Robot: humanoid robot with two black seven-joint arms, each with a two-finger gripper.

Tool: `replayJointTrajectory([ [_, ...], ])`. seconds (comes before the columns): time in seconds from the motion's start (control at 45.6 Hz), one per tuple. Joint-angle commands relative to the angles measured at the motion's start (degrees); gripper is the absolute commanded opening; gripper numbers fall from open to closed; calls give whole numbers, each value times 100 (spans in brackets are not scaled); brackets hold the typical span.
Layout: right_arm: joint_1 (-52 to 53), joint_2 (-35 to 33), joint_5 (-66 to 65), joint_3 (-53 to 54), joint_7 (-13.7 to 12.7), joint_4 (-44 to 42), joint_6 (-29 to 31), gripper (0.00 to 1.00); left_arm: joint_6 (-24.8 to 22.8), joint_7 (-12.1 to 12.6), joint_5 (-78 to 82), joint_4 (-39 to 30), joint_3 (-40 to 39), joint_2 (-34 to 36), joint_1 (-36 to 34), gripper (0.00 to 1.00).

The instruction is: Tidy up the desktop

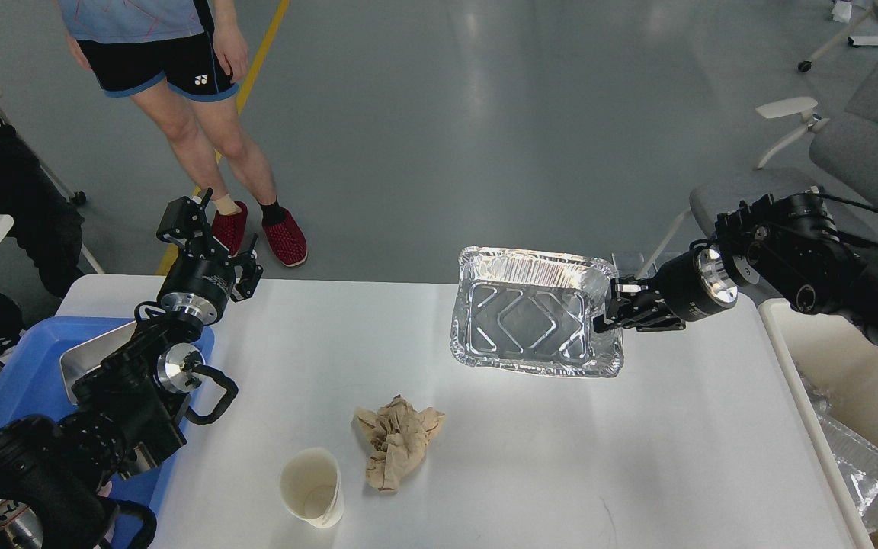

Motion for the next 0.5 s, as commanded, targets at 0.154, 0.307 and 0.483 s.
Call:
replayJointTrajectory([
  [0.154,-267,-55,120,-70,-61,6,0,0,8,-14,0,0,9,1,27,96],
  [0.307,-214,-46,120,-79,-44,67,0,0,8,-32,0,0,0,1,35,96],
  [0.483,-144,-19,112,-88,-26,93,0,0,8,-23,0,8,9,1,27,96],
])
